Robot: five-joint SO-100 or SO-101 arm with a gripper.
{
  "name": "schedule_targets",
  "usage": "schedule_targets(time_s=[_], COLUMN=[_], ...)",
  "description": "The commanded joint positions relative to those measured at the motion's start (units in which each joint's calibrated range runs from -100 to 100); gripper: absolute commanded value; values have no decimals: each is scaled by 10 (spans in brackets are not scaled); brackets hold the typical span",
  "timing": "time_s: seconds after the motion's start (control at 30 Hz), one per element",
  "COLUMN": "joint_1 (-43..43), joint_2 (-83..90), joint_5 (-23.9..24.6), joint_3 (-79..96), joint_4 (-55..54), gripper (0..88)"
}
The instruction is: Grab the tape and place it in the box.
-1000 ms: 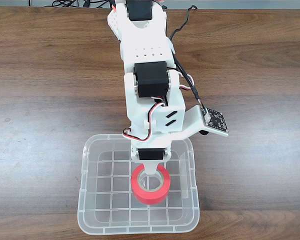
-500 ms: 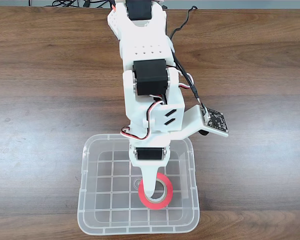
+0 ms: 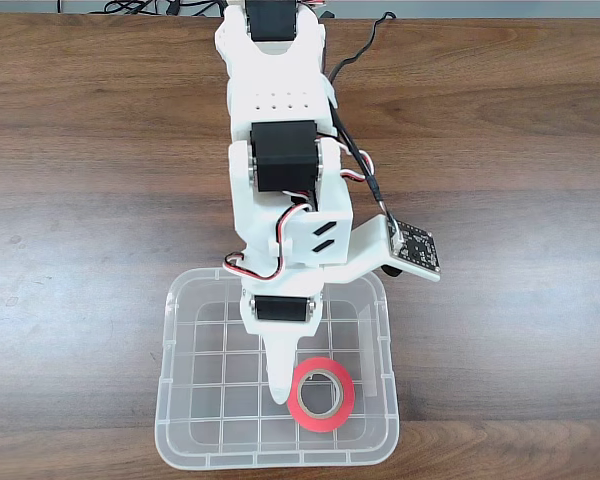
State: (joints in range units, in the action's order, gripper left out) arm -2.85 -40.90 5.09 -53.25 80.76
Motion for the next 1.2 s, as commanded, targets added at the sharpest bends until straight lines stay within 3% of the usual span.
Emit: schedule_targets(time_s=[0.0, 0.23, 0.4, 0.53, 0.9, 1.17], joint_1=[12, 12, 2, -22, -40, -31], joint_2=[32, 91, 195, 283, 454, 591], joint_5=[6, 7, 7, 7, 4, 2], joint_3=[-49, -50, -50, -50, -28, 153], joint_4=[-8, -6, 49, 132, 192, 192], gripper=[298, 274, 97, 18, 13, 13])
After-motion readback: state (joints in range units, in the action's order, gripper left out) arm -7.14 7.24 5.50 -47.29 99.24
